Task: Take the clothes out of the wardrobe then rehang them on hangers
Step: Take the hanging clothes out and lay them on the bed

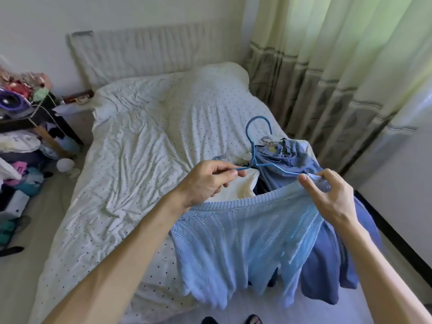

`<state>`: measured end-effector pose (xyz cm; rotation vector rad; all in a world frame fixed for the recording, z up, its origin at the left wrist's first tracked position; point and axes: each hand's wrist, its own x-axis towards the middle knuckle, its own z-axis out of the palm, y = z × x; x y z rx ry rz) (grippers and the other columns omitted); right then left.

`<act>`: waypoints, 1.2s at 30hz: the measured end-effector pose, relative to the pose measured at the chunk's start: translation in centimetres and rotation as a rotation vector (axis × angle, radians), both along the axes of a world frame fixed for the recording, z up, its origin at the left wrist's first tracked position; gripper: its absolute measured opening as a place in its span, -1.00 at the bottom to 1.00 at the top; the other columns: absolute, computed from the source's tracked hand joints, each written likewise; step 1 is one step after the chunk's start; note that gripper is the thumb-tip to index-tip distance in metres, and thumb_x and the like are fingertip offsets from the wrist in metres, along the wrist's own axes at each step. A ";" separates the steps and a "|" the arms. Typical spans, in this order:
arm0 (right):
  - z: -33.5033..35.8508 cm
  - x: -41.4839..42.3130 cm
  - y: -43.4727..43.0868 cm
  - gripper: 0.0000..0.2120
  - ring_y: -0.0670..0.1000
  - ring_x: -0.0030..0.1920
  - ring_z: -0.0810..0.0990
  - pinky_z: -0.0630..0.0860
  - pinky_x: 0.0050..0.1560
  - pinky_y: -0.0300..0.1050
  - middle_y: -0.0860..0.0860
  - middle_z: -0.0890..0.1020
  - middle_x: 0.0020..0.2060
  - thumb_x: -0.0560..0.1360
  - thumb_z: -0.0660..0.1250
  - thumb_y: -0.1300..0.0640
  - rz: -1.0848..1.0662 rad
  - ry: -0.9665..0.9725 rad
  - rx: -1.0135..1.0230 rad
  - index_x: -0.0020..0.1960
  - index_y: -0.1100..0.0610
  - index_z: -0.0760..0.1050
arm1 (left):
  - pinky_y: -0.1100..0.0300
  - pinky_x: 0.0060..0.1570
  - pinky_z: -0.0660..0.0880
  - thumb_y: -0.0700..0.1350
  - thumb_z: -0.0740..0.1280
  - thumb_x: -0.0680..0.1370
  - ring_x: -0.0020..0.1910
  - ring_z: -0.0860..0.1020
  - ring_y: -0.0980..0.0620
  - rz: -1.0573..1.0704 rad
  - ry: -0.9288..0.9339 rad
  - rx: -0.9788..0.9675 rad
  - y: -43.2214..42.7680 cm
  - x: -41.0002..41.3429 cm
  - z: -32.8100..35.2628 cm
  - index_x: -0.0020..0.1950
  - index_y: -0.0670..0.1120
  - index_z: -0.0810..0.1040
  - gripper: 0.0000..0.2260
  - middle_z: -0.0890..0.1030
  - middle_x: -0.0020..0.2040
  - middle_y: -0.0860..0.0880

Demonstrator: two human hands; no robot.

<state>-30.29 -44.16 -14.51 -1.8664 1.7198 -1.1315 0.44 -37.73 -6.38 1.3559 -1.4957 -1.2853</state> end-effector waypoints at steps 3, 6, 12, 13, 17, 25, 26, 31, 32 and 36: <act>1.5 0.2 -4.1 -0.52 -0.13 -0.20 0.52 0.41 -0.21 -0.14 -0.11 0.56 -0.27 0.39 0.27 -0.44 0.029 -0.030 -0.023 -0.15 -0.01 0.46 | 0.36 -0.48 0.20 -0.17 0.29 0.65 -0.48 0.24 0.12 0.052 0.006 -0.020 -3.4 -0.1 2.1 0.12 -0.18 0.68 -0.81 0.45 -0.33 0.01; 2.5 0.8 -8.0 -0.50 0.04 -0.11 0.54 0.42 -0.09 -0.08 -0.01 0.60 -0.18 0.39 0.23 -0.45 0.050 -0.063 -0.024 0.00 -0.04 0.48 | 0.36 -0.47 0.21 -0.18 0.30 0.63 -0.46 0.28 0.13 0.109 -0.011 -0.058 -6.9 0.3 3.6 0.08 -0.19 0.69 -0.82 0.51 -0.37 0.08; 0.1 2.8 -15.4 -0.49 0.08 0.08 0.56 0.40 0.04 -0.08 0.02 0.62 0.01 0.49 0.21 -0.40 0.092 -0.061 0.098 0.25 -0.07 0.39 | 0.29 -0.30 0.39 -0.16 0.28 0.65 -0.36 0.44 0.20 0.248 -0.165 -0.076 -13.8 1.8 1.4 0.08 -0.13 0.69 -0.82 0.56 -0.35 0.19; -1.1 3.3 -16.5 -0.50 0.12 0.15 0.55 0.36 0.06 -0.11 0.06 0.61 0.10 0.52 0.24 -0.34 0.093 -0.047 0.138 0.29 -0.02 0.39 | 0.22 -0.23 0.39 -0.14 0.27 0.66 -0.30 0.44 0.11 0.271 -0.215 -0.056 -14.9 2.2 0.0 0.09 -0.11 0.69 -0.81 0.52 -0.33 0.14; -6.6 5.5 -20.0 -0.51 0.19 0.15 0.59 0.35 0.00 -0.14 0.16 0.62 0.16 0.54 0.32 -0.15 0.114 0.027 0.378 0.36 0.06 0.34 | 0.12 -0.19 0.35 -0.12 0.22 0.68 -0.20 0.41 -0.04 0.352 -0.257 0.079 -19.5 4.5 -7.4 0.14 -0.10 0.64 -0.79 0.49 -0.23 -0.02; -16.2 9.7 -25.3 -0.24 0.21 0.38 0.42 0.39 0.25 0.03 0.20 0.33 0.48 0.54 0.37 0.04 0.168 0.263 0.687 0.60 0.10 0.04 | 0.48 -0.33 0.34 -0.13 0.21 0.68 -0.20 0.53 0.16 0.355 -0.335 0.192 -31.2 8.4 -22.7 0.13 -0.04 0.59 -0.83 0.65 -0.09 0.02; -17.3 10.2 -26.1 -0.20 0.20 0.40 0.40 0.38 0.27 0.03 0.18 0.31 0.50 0.53 0.38 0.06 0.182 0.302 0.706 0.61 0.11 0.00 | 0.45 -0.34 0.35 -0.12 0.20 0.68 -0.19 0.55 0.14 0.360 -0.345 0.210 -32.8 9.0 -24.6 0.14 -0.03 0.59 -0.83 0.65 -0.10 0.03; -24.0 12.0 -28.3 -0.20 0.14 0.52 0.23 0.24 0.44 -0.01 0.07 0.17 0.58 0.56 0.30 -0.06 0.320 0.537 0.845 0.63 0.08 -0.06 | 0.20 -0.18 0.34 -0.10 0.23 0.67 0.00 0.59 -0.08 0.352 -0.498 0.251 -40.1 11.9 -34.3 0.24 -0.04 0.60 -0.79 0.66 0.06 -0.08; -25.4 12.3 -28.5 -0.22 0.12 0.55 0.18 0.19 0.48 -0.03 0.06 0.14 0.59 0.57 0.27 -0.09 0.352 0.585 0.854 0.63 0.09 -0.06 | 0.17 -0.13 0.37 -0.11 0.23 0.67 0.03 0.59 -0.12 0.323 -0.542 0.252 -41.2 12.3 -36.1 0.25 -0.07 0.61 -0.78 0.66 0.08 -0.11; -30.2 13.5 -28.7 -0.22 0.09 0.60 0.01 -0.05 0.57 -0.04 0.07 0.02 0.61 0.59 0.21 -0.13 0.473 0.760 0.831 0.63 0.08 -0.12 | -0.02 -0.02 0.50 -0.17 0.19 0.67 0.02 0.58 -0.24 0.352 -0.623 0.285 -44.2 13.4 -42.4 0.22 -0.12 0.62 -0.76 0.64 0.07 -0.23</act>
